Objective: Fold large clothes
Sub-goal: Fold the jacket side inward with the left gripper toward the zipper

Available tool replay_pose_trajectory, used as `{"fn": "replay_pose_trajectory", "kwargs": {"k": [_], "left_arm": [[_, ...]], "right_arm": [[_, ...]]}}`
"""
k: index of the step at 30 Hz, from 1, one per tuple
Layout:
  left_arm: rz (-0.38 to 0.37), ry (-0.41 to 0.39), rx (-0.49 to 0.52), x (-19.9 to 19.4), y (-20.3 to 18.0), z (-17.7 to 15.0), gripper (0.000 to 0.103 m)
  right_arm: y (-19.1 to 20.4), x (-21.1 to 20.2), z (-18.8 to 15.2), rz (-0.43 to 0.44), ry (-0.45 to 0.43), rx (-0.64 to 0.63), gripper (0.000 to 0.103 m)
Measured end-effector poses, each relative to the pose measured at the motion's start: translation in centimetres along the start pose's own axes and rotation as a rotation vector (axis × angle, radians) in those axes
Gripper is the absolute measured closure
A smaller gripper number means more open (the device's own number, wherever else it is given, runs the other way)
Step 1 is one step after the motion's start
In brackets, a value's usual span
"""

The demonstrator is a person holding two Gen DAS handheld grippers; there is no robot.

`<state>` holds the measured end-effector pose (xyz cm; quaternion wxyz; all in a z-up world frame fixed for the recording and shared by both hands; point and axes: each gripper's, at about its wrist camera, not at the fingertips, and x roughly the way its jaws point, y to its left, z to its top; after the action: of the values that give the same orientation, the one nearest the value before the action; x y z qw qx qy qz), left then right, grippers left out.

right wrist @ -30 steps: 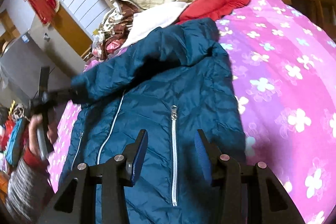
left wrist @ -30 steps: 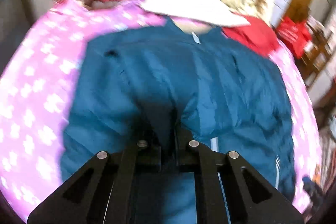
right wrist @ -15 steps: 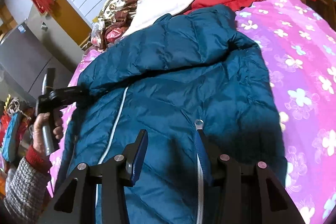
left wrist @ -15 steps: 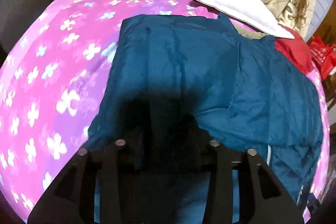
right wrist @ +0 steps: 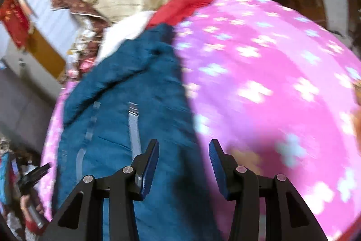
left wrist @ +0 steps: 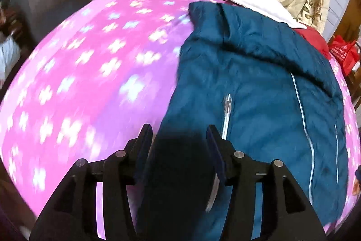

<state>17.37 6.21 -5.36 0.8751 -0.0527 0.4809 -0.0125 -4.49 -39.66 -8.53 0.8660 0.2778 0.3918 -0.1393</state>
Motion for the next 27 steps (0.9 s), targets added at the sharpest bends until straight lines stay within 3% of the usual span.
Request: {"fn": "replay_pose_trajectory", "kwargs": {"k": [4,9,17,22,27], "left_arm": [[-0.050,0.016,0.006,-1.1,0.9,-3.7,0.054],[-0.057,-0.001,-0.027,-1.5,1.5,-6.1,0.053],[-0.077,0.015,-0.056,-0.8,2.8,-5.8,0.053],[-0.187,0.081,-0.084,1.1,3.7,-4.9,0.051],[-0.303,0.078,-0.106,1.1,3.8,-5.4,0.037]], "right_arm": [[-2.5,0.1,-2.9,0.046,0.098,0.054,0.059],[-2.5,0.6,-5.4,0.072,0.111,0.065,0.059],[-2.0,1.0,-5.7,0.080,0.097,0.042,0.058],[-2.1,1.4,-5.2,0.092,0.099,0.059,0.058],[-2.2,1.5,-5.3,0.145,0.094,0.064,0.055]]}}
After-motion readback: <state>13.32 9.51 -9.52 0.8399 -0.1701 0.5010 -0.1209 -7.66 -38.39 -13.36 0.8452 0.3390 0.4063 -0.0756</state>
